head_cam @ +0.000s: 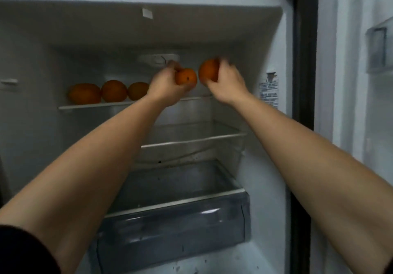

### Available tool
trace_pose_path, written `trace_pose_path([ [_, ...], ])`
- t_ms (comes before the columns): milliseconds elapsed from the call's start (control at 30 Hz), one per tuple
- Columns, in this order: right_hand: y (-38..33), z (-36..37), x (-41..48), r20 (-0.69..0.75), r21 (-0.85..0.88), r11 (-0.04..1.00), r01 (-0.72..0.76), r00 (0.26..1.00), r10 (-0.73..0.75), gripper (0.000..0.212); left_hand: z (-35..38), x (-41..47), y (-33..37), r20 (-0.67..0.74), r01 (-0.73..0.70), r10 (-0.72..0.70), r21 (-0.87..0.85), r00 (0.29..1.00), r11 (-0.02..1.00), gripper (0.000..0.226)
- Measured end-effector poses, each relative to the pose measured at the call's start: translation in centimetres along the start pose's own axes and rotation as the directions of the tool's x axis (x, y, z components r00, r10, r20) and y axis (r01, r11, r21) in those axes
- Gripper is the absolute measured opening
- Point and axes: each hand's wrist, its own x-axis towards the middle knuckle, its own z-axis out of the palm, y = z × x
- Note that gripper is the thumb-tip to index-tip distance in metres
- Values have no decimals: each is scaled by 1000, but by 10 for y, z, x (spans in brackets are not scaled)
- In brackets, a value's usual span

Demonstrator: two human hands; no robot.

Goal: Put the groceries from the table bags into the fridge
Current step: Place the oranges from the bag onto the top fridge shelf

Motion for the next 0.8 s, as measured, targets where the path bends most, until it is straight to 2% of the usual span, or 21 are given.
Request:
trace_pose_path([
  [133, 18, 17, 48, 131, -71, 997, -40, 990, 49, 63, 33, 42, -11, 68, 24, -33, 135, 997, 990, 44],
  [200, 26, 26, 61, 188, -64, 995, -72, 979, 83, 55, 44, 51, -19, 85, 33, -50, 184, 995, 982, 47],
  [300, 38, 41, 68, 227, -81, 992, -98, 967, 114, 53, 50, 58, -24, 120, 18, -49, 251, 991, 968, 56],
  [467, 41, 52, 65, 166, -196, 977, -89, 979, 122, 54, 52, 59, -29, 103, 22, -49, 247, 994, 969, 76],
  [567, 38, 51, 56, 144, -212, 971, -111, 979, 144, 58, 52, 48, -25, 51, -15, 3, 253, 999, 967, 66],
  [700, 34, 48, 35, 10, -159, 983, -90, 996, 93, 55, 39, 23, -23, 21, -48, 44, 221, 999, 974, 59],
  [800, 26, 52, 0, -145, -119, 992, -32, 989, 14, 54, 22, -23, -24, -162, -61, 105, 256, 981, 965, 52],
])
